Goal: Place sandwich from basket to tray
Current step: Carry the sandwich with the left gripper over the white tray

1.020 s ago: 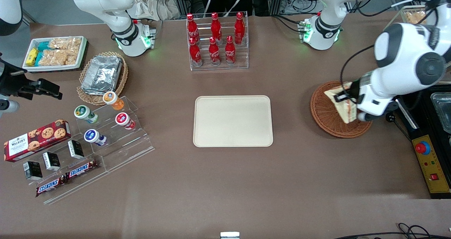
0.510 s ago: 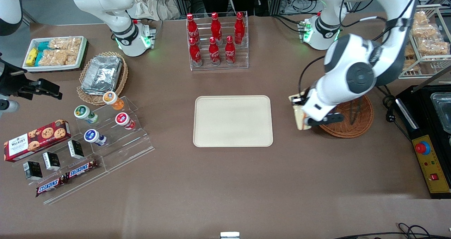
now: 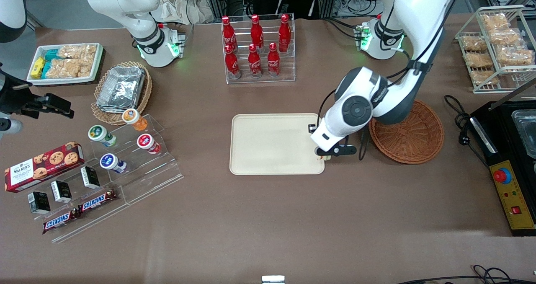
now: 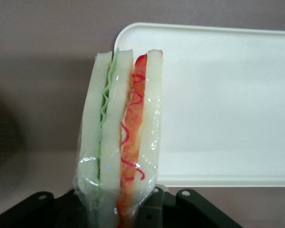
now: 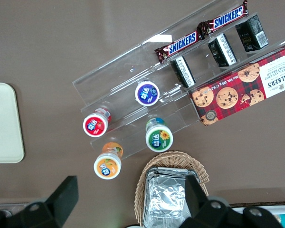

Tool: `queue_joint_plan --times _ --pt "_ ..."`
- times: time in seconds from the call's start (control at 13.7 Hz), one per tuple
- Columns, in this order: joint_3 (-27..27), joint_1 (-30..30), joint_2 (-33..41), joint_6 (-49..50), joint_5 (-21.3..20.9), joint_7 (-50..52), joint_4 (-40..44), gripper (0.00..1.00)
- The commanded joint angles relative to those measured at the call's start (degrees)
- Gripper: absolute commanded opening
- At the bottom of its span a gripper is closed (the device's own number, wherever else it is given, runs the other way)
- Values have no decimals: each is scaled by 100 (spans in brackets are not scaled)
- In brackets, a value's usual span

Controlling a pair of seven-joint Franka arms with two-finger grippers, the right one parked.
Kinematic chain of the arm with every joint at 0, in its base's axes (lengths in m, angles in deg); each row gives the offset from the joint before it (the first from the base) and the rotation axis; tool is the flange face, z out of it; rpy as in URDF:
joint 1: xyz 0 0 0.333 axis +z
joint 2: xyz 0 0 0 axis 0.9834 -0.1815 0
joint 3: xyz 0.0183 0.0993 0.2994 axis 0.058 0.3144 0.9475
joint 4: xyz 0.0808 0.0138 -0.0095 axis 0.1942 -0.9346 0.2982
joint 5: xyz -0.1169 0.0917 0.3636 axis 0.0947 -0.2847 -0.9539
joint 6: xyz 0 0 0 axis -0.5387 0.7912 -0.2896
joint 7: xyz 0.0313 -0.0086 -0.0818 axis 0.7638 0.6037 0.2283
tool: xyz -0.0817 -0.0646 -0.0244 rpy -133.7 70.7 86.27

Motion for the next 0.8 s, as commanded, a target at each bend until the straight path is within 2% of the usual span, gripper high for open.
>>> queue_joint_plan --times 0.0,0.44,0.73 --pt "14 -151 -433 -176 -328 261 222 32" --pt "22 -343 -1004 -572 -354 244 222 32" --pt "40 -379 -1128 -599 -513 252 222 34"
